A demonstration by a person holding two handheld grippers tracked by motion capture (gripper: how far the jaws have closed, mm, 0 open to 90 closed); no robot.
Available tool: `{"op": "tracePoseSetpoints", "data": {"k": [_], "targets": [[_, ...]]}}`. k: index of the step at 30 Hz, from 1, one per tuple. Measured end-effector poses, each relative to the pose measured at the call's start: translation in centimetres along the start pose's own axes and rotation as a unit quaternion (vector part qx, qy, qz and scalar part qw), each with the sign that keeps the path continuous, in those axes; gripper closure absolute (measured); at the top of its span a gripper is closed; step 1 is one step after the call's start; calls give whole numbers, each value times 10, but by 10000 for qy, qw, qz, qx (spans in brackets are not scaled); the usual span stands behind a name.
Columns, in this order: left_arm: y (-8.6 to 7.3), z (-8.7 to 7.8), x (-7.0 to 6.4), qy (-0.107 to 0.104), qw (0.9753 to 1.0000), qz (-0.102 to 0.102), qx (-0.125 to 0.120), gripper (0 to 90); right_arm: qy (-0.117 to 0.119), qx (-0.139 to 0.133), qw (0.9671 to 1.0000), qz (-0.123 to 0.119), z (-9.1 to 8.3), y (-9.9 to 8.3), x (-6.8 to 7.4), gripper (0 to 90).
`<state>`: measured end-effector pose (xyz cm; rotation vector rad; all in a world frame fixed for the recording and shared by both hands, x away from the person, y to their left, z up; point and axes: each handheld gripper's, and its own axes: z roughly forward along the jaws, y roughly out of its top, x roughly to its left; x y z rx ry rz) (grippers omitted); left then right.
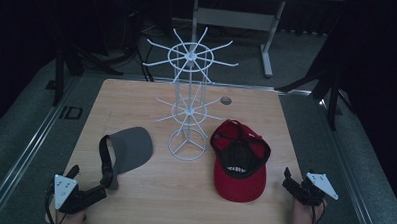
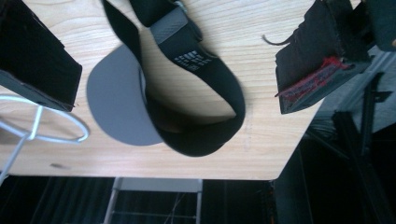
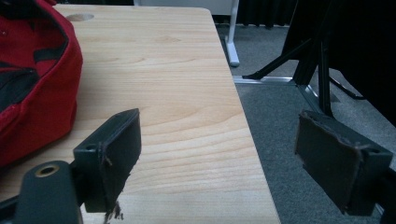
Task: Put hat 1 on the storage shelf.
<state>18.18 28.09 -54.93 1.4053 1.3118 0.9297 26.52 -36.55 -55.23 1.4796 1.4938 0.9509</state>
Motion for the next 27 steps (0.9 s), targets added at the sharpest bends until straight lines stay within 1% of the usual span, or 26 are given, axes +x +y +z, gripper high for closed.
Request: {"op": "tracePoseSetpoints", "data": {"k": [1, 2, 3, 4, 6, 7, 9, 10, 11, 12, 13, 15, 16, 18, 20, 22, 24, 26, 27], "targets": [[0, -1, 1, -41, 10000, -29, -36, 10, 39, 16, 10000, -26, 0, 0, 0, 148], [1, -1, 1, -19, 10000, -7, -73, 10, 62, 25, 10000, -26, 0, 1, 0, 147], [1, -2, 1, 53, 9999, 74, -81, 10, 89, 48, 9999, -31, 0, 1, 0, 147], [1, -2, 1, 53, 9999, 74, -81, 10, 89, 48, 9999, -31, 0, 1, 0, 147], [1, -2, 1, 116, 9997, 155, -167, 10, 121, 58, 9999, -46, -3, 2, -1, 147], [1, -2, 1, 118, 9997, 164, -152, 10, 280, 82, 9996, 58, -5, 5, -4, 147], [1, -1, 1, 138, 9997, 161, -101, 10, 321, 79, 9994, 92, -6, 7, -5, 147], [1, -2, 0, 128, 9997, 147, -121, 11, 420, 44, 9990, 134, -10, 13, -6, 147], [2, -2, 0, 54, 9999, 78, -120, 10, 474, 28, 9988, 140, -12, 16, -6, 146], [2, -2, 0, 54, 9999, 78, -120, 11, 474, 28, 9988, 140, -12, 16, -6, 146], [3, -3, 0, -19, 9999, -19, -124, 11, 610, -45, 9980, 171, -17, 26, -5, 146], [5, -4, -2, -174, 9997, -123, -78, 11, 642, -45, 9978, 148, -18, 30, -5, 145], [6, -4, -3, -221, 9997, -131, -60, 11, 671, -50, 9977, 117, -19, 35, -4, 142], [7, -4, -7, -236, 9997, -50, -42, 11, 791, -80, 9968, 80, -21, 46, -1, 142], [8, -4, -10, -292, 9996, -55, -34, 11, 934, 34, 9956, -7, -19, 55, 1, 141], [9, -5, -12, -368, 9993, -69, -27, 10, 1101, 107, 9939, -21, -15, 62, 3, 133], [9, -7, -11, -522, 9986, -66, -63, 10, 958, 151, 9952, -112, -11, 68, 7, 125], [9, -8, -10, -643, 9979, -73, -46, 10, 1083, 211, 9938, -96, -6, 73, 10, 107], [9, -8, -10, -600, 9982, -76, -4, 11, 1112, 207, 9935, -83, -3, 76, 11, 107]]}}
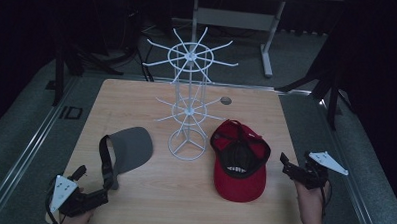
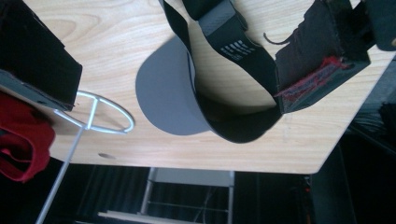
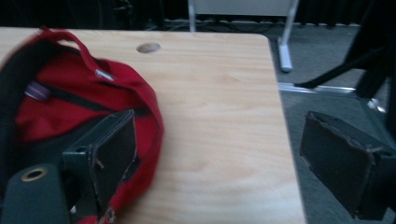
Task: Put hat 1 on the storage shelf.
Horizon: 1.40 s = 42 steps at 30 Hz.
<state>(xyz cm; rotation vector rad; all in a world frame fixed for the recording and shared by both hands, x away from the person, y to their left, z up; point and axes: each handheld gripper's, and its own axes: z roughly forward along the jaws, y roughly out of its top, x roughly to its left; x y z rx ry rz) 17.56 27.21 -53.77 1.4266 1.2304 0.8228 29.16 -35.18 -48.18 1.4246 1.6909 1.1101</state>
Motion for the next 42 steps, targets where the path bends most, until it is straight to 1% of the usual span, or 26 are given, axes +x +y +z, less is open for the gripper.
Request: {"op": "tracePoseSetpoints", "data": {"k": [1, 2, 4, 5, 6, 7, 9, 12, 14, 17, 18, 20, 21, 22, 24, 25, 27, 28, 30, 31, 34, 35, 36, 38, 40, 42], "targets": [[0, 0, 0, -73, 10000, -5, 59, 10, 116, -13, 9999, 36, 2, 2, 1, 106], [-1, 1, 0, -125, 9999, -3, 88, 10, 181, -34, 9998, 52, 4, 5, 2, 107], [-1, 1, -3, -188, 9998, 50, 108, 10, 109, -39, 9999, -74, 10, 9, 9, 107], [0, 1, -4, -196, 9997, 103, 124, 10, 80, -22, 9999, -145, 12, 10, 11, 144], [0, 2, -7, -207, 9996, 167, 126, 10, 119, 58, 9996, -237, 15, 12, 14, 206], [0, 2, -7, -227, 9995, 194, 135, 10, 225, 111, 9992, -323, 20, 13, 17, 205], [0, 3, -9, -290, 9993, 205, 154, 10, 252, 173, 9987, -414, 27, 15, 21, 212], [0, 4, -11, -340, 9989, 256, 193, 10, 411, 275, 9978, -446, 39, 17, 27, 216], [0, 4, -11, -364, 9987, 297, 208, 11, 499, 399, 9965, -531, 53, 18, 33, 228], [0, 4, -12, -413, 9984, 326, 225, 10, 555, 546, 9945, -701, 66, 16, 38, 244], [0, 4, -13, -432, 9981, 364, 244, 10, 568, 596, 9938, -742, 70, 15, 39, 272], [0, 5, -13, -458, 9979, 365, 279, 10, 593, 692, 9928, -781, 79, 14, 42, 281], [0, 5, -13, -458, 9979, 365, 279, 11, 593, 692, 9928, -781, 79, 14, 42, 281], [0, 5, -13, -480, 9978, 363, 273, 10, 575, 836, 9913, -839, 90, 13, 45, 284], [0, 5, -13, -484, 9978, 379, 260, 11, 585, 938, 9897, -907, 97, 12, 48, 360], [0, 5, -13, -484, 9978, 379, 260, 11, 587, 1009, 9881, -1003, 101, 12, 50, 365], [0, 5, -13, -474, 9979, 362, 268, 11, 552, 1083, 9850, -1221, 108, 11, 53, 416], [0, 5, -13, -498, 9977, 361, 271, 10, 534, 1136, 9838, -1281, 111, 11, 55, 444], [-1, 5, -12, -485, 9978, 364, 286, 11, 584, 1242, 9820, -1297, 116, 10, 56, 512], [-1, 6, -13, -495, 9977, 365, 293, 11, 573, 1330, 9804, -1333, 120, 9, 58, 534], [-1, 6, -13, -483, 9977, 379, 297, 10, 534, 1516, 9767, -1421, 125, 6, 60, 649], [-1, 6, -13, -478, 9977, 371, 294, 11, 525, 1553, 9760, -1432, 127, 4, 60, 708], [-1, 6, -12, -492, 9977, 361, 297, 11, 489, 1566, 9759, -1440, 127, 3, 60, 779], [-1, 5, -12, -460, 9979, 350, 284, 11, 432, 1487, 9781, -1388, 126, 3, 60, 847], [-1, 5, -12, -440, 9980, 332, 300, 11, 356, 1385, 9805, -1351, 124, 5, 60, 866], [-1, 6, -11, -445, 9980, 325, 306, 11, 337, 1306, 9809, -1402, 120, 8, 61, 871]]}}
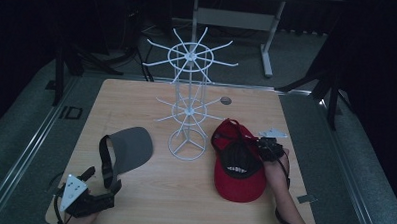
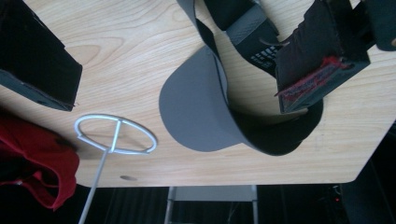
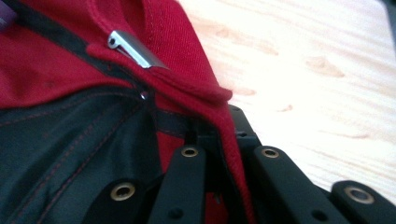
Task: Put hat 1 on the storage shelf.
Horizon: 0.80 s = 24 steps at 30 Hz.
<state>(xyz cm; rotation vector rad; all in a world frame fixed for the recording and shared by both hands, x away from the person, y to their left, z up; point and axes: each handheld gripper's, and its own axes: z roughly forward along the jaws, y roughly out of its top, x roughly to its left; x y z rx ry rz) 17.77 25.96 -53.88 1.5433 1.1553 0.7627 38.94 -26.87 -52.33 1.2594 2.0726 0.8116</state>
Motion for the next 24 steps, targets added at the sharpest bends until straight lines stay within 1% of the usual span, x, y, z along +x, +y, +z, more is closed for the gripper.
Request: {"op": "tracePoseSetpoints", "data": {"k": [3, 5, 10, 12, 16, 18, 19, 20, 21, 22, 23, 24], "targets": [[0, 0, 0, 11, 10000, -16, 5, 11, -92, -148, 9998, -9, -9, 6, 0, 874], [0, 0, 1, 28, 10000, -17, -1, 11, -119, -323, 9994, 55, -17, 12, 0, 876], [1, -1, 1, 44, 10000, -26, 1, 11, -25, -643, 9978, 144, -33, 25, -2, 876], [1, -1, 1, 49, 10000, -35, 5, 11, 19, -727, 9972, 162, -39, 29, -2, 876], [1, -1, 1, 55, 10000, -47, 9, 11, -59, -973, 9952, 92, -56, 38, 0, 877], [1, -1, 2, 54, 10000, -46, 20, 11, -32, -1055, 9944, 84, -64, 43, 0, 877], [1, -1, 2, 54, 10000, -46, 20, 11, -32, -1055, 9944, 84, -64, 43, 0, 877], [1, -1, 1, 51, 10000, -32, 38, 11, -65, -1160, 9932, 70, -73, 46, -1, 877], [1, -1, 1, 51, 10000, -32, 38, 11, -59, -1214, 9926, 77, -76, 48, -2, 877], [1, -1, 1, 66, 10000, -14, 59, 11, -90, -1271, 9918, 88, -82, 50, -3, 877], [2, 0, 1, 81, 9998, 16, 161, 11, -117, -1329, 9910, 78, -86, 52, -4, 877], [1, 1, 0, 146, 9996, 56, 226, 11, -119, -1369, 9905, 88, -89, 53, -4, 877]]}}
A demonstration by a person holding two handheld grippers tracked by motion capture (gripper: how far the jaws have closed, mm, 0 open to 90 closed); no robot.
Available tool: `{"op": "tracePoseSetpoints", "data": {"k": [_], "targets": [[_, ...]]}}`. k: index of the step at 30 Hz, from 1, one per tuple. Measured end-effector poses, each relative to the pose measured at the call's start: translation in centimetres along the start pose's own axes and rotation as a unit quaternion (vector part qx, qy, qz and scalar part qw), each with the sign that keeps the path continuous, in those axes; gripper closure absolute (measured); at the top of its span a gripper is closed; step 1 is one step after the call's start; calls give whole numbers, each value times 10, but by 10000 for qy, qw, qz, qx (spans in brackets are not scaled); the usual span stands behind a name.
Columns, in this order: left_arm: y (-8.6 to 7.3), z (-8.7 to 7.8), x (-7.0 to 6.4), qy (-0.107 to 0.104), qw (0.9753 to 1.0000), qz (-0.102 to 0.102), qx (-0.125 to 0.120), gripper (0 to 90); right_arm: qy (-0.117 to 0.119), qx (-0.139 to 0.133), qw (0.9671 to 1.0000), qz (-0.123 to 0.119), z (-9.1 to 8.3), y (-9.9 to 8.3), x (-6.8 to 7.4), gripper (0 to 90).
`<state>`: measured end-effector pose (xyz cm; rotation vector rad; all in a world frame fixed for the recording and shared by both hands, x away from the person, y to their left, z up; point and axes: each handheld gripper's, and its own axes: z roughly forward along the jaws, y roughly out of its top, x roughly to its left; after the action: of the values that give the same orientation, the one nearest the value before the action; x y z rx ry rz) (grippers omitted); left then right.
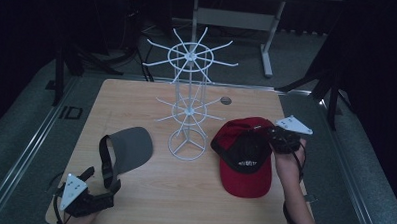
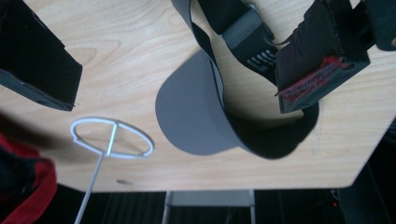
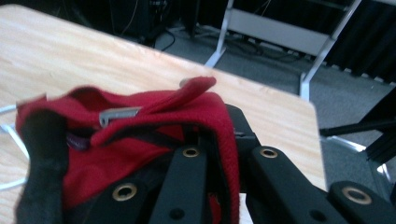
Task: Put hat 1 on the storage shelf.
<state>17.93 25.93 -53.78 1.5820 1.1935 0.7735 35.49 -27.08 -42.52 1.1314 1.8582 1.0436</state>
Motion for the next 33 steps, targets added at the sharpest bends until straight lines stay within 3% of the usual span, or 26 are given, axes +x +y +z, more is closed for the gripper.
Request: {"op": "tracePoseSetpoints", "data": {"k": [7, 10, 12, 13, 14, 15, 17, 18, 19, 20, 22, 23, 24, 30, 33], "targets": [[1, 2, -4, -77, 9999, 59, 122, 11, -25, -317, 9995, 24, -25, 20, -4, 877], [4, 3, -11, -369, 9992, -55, 117, 11, -41, -419, 9991, -29, -34, 28, -5, 877], [6, 3, -14, -438, 9989, -109, 103, 11, -74, -468, 9989, -41, -39, 31, -5, 877], [10, 4, -22, -606, 9981, -104, 99, 11, -87, -555, 9984, -75, -45, 36, -6, 877], [10, 4, -22, -606, 9981, -104, 99, 11, -103, -585, 9982, -80, -48, 39, -6, 877], [16, 6, -36, -803, 9967, -19, 116, 11, -142, -624, 9979, -124, -52, 42, -7, 877], [22, 10, -50, -1002, 9948, 54, 174, 11, -165, -681, 9975, -120, -58, 46, -9, 877], [22, 10, -50, -1002, 9948, 54, 174, 11, -205, -703, 9972, -170, -61, 49, -10, 877], [28, 14, -63, -1152, 9929, 170, 245, 11, -211, -705, 9972, -155, -63, 51, -11, 877], [28, 14, -63, -1152, 9929, 170, 245, 11, -221, -716, 9971, -163, -65, 53, -12, 877], [34, 21, -81, -1320, 9905, 294, 253, 11, -226, -756, 9968, -155, -69, 55, -14, 877], [34, 21, -81, -1320, 9905, 294, 253, 11, -213, -783, 9966, -147, -71, 55, -15, 877], [37, 27, -89, -1438, 9889, 266, 252, 11, -207, -806, 9964, -136, -74, 56, -16, 877], [46, 38, -106, -1595, 9866, 280, 177, 11, -120, -871, 9961, -81, -84, 59, -13, 876], [54, 45, -120, -1661, 9853, 386, 71, 11, -19, -970, 9953, -43, -92, 60, -8, 876]]}}
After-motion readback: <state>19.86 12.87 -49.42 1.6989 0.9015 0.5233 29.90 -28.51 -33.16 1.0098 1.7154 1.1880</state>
